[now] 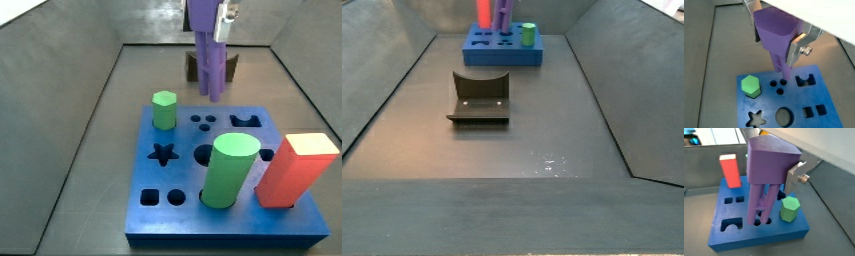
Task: Pick up the 3 prong object. Move up. Rotate the 3 prong object. Place the 3 prong object on the fixture. Regrasp the 3 prong object. Move to above the board. Insert the 3 prong object.
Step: Insert the 3 prong object.
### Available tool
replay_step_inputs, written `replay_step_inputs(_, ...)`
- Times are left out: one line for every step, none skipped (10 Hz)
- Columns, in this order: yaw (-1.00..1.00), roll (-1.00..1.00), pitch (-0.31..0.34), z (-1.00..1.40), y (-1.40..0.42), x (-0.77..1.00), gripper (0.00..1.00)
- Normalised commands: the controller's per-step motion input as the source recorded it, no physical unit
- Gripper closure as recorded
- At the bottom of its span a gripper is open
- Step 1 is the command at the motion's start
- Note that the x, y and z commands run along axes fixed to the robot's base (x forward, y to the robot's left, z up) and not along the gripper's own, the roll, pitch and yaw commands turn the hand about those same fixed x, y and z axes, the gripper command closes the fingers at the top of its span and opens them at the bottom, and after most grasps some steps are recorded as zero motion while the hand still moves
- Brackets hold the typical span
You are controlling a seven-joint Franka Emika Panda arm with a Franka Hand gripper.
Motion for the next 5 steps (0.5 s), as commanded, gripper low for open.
replay_step_inputs(-0.31, 0.11, 0.259, -0.20, -0.08, 0.10, 1.00)
replay_step_inputs(-0.19, 0.11, 0.237, -0.25, -0.11, 0.03, 1.00)
replay_step_inputs(-0.17, 0.14, 0.234, -0.27, -0.13, 0.07, 1.00)
replay_step_inputs(-0.13, 0.16, 0.246, -0.24, -0.12, 0.12, 1.00)
replay_step_inputs(-0.12, 0.18, 0.240, -0.25, -0.16, 0.08, 1.00)
